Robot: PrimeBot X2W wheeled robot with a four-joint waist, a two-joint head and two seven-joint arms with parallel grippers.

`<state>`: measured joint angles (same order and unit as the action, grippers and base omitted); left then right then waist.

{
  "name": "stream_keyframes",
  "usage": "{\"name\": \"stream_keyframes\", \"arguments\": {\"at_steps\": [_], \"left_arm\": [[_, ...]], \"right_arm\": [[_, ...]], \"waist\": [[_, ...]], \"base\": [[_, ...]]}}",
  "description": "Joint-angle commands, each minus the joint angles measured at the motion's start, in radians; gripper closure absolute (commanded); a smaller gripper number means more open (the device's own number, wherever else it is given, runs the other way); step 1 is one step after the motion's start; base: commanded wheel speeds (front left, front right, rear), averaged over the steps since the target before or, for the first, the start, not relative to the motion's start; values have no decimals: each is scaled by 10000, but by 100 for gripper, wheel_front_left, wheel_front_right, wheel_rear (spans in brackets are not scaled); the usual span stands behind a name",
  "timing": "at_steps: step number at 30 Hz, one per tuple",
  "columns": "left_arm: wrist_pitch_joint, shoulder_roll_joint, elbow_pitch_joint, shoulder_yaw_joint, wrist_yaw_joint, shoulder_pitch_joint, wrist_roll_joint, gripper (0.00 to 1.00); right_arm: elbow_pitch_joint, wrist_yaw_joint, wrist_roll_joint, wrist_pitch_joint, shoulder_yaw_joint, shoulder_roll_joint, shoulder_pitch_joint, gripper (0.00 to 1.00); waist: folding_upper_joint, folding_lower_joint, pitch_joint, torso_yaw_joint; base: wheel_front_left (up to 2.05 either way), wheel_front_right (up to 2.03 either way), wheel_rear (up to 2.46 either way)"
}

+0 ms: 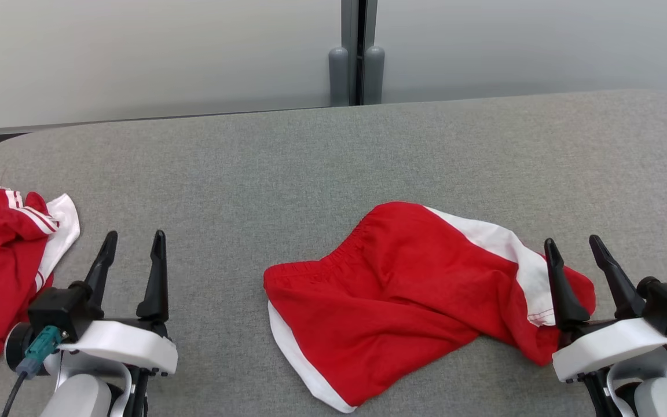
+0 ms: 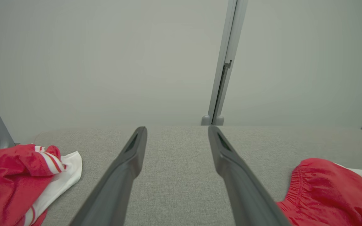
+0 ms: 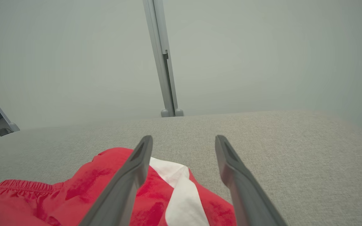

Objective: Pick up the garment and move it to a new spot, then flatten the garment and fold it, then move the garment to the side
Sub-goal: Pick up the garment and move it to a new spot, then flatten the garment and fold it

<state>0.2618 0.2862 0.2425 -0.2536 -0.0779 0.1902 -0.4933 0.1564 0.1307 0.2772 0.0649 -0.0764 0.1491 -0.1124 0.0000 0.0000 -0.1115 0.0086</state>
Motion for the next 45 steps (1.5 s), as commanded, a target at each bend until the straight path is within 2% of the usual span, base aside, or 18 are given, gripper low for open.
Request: {"name": "stream_keyframes", "arguments": {"at_steps": [1, 5, 16, 37, 45], "left_arm": [[44, 83, 70, -29, 83, -173, 85, 0], [43, 108, 153, -279, 238, -513, 220, 0], [-153, 200, 190, -590, 33, -1075, 349, 0], [-267, 377, 348, -694, -81, -939, 244, 0], [-367, 262, 323, -946, 48, -540, 362, 0]], "right_arm": [[-38, 1, -84, -41, 12, 11, 158, 0], [-174, 1, -129, -207, 37, -67, 494, 0], [-514, 1, -386, -607, 177, -279, 1236, 0], [-734, 1, -552, -937, 302, -453, 1339, 0], [-805, 1, -561, -980, 341, -424, 1230, 0]], "waist": [[0, 0, 191, -3], [0, 0, 501, -64], [0, 0, 1144, -113], [0, 0, 1165, 21], [0, 0, 948, 89]], "base": [[0, 0, 0], [0, 0, 0], [0, 0, 0], [0, 0, 0], [0, 0, 0]]}}
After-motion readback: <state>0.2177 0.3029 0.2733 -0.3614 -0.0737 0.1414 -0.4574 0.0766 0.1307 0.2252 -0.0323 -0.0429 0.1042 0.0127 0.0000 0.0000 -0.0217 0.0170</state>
